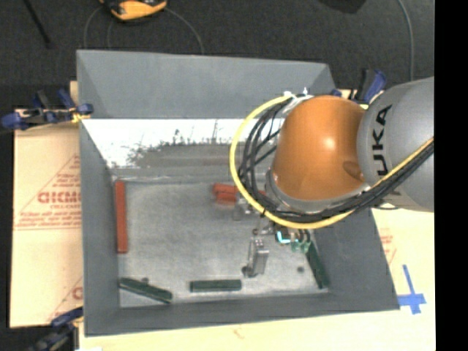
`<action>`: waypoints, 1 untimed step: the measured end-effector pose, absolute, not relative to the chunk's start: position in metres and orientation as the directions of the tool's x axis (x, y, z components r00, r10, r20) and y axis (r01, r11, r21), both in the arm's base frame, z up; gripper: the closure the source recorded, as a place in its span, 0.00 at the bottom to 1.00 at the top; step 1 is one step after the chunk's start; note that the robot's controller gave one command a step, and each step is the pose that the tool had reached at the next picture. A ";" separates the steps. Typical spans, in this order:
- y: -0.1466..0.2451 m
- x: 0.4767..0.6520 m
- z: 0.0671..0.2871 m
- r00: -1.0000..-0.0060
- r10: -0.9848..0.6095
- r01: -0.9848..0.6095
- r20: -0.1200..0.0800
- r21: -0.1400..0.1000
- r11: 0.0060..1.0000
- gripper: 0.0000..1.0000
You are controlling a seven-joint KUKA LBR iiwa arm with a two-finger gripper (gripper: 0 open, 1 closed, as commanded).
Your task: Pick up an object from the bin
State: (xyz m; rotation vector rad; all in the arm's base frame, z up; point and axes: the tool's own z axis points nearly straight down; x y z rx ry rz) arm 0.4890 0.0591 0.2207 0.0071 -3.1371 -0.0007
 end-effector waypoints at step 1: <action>0.059 0.491 0.224 -1.000 -0.002 -0.002 -0.003 0.001 1.000 0.00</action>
Offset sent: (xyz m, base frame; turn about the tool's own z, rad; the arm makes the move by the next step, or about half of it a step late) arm -0.0176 0.0329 -0.1507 -0.2481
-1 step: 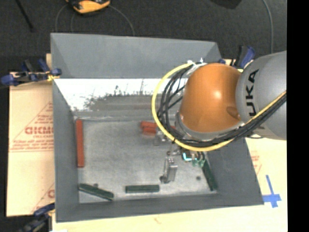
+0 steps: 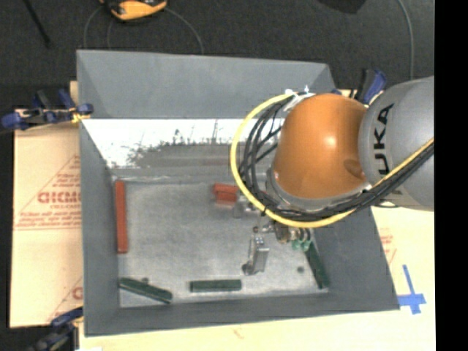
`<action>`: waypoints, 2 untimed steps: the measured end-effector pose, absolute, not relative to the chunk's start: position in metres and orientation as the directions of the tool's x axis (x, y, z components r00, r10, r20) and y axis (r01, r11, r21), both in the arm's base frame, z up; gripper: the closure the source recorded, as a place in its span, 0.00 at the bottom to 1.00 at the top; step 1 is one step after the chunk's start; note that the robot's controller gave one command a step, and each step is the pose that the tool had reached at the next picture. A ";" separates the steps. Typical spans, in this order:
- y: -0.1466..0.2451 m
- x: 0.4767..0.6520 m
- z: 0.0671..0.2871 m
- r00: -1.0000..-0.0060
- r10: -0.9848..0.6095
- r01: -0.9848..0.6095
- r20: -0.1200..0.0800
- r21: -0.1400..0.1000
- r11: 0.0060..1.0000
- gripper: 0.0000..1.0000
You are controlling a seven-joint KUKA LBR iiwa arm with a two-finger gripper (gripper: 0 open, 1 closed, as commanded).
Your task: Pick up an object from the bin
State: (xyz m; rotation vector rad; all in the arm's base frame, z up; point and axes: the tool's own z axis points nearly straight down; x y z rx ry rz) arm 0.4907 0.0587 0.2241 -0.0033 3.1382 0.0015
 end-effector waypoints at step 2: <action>0.088 0.474 0.153 -0.994 -0.113 -0.113 -0.001 0.001 0.994 0.00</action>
Offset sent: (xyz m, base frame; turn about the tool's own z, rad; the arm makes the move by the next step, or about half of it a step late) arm -0.0196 0.0343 -0.0641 -0.1053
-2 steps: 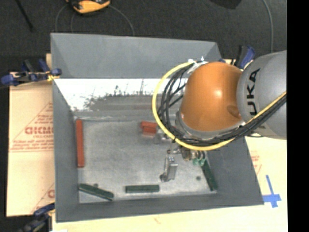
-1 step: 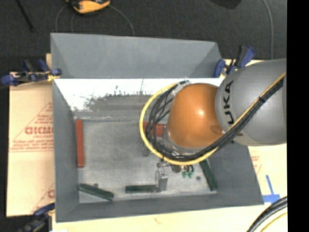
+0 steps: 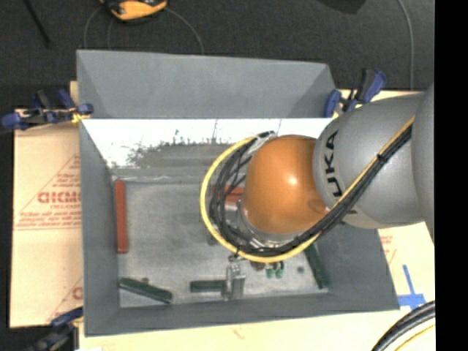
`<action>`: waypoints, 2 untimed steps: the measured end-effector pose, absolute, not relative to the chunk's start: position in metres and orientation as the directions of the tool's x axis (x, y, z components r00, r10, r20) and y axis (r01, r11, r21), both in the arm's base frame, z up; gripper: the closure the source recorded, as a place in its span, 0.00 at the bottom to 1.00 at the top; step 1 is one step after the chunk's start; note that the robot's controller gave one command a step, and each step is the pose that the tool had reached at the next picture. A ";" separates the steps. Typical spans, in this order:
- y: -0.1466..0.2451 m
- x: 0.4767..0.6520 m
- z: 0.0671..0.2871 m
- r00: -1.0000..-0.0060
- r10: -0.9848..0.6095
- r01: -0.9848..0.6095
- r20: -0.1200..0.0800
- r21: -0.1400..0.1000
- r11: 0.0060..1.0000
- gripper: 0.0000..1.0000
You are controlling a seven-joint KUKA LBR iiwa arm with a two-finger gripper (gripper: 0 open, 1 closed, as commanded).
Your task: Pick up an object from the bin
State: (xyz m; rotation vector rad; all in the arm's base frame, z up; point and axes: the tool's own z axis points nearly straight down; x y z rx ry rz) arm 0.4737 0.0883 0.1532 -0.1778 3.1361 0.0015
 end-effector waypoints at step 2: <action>0.097 0.476 0.074 -1.000 -0.009 -0.009 -0.012 0.002 1.000 0.00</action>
Offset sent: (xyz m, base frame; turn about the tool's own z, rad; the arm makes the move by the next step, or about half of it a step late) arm -0.0013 0.0086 -0.0832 0.1039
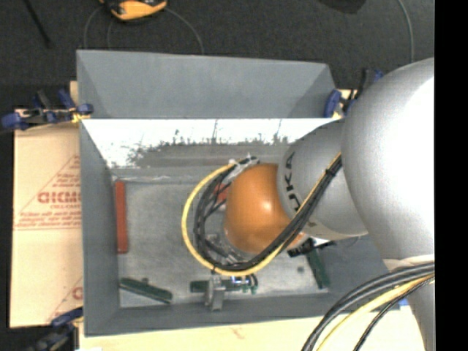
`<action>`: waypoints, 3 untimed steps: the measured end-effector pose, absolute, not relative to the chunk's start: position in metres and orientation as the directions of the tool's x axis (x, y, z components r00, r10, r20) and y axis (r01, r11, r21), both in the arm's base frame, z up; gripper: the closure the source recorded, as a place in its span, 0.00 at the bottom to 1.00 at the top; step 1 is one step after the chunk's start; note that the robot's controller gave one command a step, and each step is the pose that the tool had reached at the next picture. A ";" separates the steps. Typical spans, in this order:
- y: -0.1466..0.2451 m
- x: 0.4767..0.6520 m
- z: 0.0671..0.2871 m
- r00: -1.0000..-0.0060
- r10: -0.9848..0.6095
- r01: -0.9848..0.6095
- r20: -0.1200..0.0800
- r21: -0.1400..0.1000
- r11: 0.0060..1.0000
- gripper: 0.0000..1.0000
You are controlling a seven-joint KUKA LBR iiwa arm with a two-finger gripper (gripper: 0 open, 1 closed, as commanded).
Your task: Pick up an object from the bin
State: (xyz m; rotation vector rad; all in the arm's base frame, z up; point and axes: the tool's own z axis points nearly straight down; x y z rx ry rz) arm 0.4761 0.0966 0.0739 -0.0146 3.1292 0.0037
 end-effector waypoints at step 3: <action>0.098 0.483 0.062 -0.999 -0.020 -0.021 -0.027 0.003 1.000 1.00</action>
Offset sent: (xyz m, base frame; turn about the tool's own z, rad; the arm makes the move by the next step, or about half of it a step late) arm 0.0000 0.0000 0.0000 0.0000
